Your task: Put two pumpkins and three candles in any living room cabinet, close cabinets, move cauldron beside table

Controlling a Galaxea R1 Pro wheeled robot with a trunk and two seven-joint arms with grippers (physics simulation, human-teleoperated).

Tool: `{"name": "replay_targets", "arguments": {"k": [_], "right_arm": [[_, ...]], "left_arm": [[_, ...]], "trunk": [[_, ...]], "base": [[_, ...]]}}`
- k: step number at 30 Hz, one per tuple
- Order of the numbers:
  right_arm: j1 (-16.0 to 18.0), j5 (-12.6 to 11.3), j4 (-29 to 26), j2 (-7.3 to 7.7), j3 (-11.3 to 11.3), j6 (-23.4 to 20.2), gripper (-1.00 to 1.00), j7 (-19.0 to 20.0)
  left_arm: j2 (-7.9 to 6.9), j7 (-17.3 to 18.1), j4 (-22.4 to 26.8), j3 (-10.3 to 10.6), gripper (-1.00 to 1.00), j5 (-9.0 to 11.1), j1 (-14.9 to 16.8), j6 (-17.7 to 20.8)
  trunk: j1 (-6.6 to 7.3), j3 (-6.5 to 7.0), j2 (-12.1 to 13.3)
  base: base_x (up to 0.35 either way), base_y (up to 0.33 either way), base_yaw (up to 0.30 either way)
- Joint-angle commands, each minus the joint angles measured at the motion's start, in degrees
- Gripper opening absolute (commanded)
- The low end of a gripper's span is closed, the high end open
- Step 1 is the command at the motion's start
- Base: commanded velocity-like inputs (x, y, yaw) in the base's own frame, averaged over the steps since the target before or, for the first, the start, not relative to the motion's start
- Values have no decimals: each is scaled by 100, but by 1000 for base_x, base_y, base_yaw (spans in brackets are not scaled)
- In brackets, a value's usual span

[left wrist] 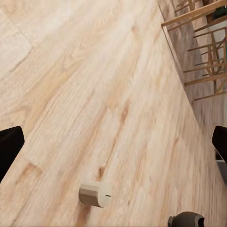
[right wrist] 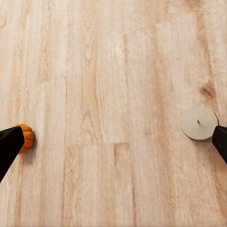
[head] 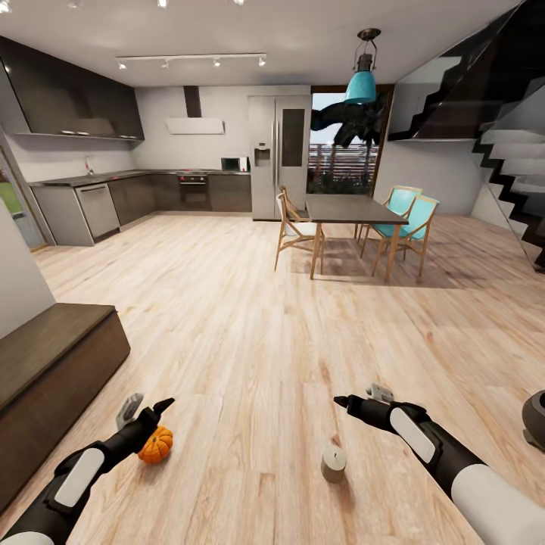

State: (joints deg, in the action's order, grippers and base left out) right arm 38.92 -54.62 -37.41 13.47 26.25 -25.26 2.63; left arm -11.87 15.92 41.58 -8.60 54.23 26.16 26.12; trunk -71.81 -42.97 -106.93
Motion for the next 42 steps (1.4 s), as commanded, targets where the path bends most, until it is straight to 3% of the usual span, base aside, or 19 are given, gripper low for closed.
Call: {"name": "replay_targets", "arguments": {"k": [1, 7, 12, 16, 36, 42], "right_arm": [[4, -5, -3, 6, 21, -7, 100, 7], [5, -10, -5, 7, 21, -5, 100, 28], [4, -12, -8, 6, 21, -8, 100, 6], [4, -6, -4, 2, 21, -17, 100, -6], [5, -4, -4, 1, 21, -14, 100, -8], [5, -5, -6, 2, 21, -14, 100, -8]], "left_arm": [[-2, 7, 0, -19, 100, 31, 3, 50], [-33, 73, -9, -19, 100, 36, 3, 80], [-171, 632, -77, -19, 100, 61, 3, 114], [-204, 806, -138, -26, 100, 83, 3, 124], [-244, 841, -277, -28, 100, 30, 15, 123], [-246, 826, -282, -28, 100, 27, 21, 128]], "trunk": [[1, -5, -3], [1, -5, -3], [1, -5, -3], [1, -5, -3], [1, -5, -3], [1, -5, -3]], "base": [[0, 0, 0], [0, 0, 0], [0, 0, 0], [0, 0, 150], [18, 81, 282], [137, 251, 96]]}}
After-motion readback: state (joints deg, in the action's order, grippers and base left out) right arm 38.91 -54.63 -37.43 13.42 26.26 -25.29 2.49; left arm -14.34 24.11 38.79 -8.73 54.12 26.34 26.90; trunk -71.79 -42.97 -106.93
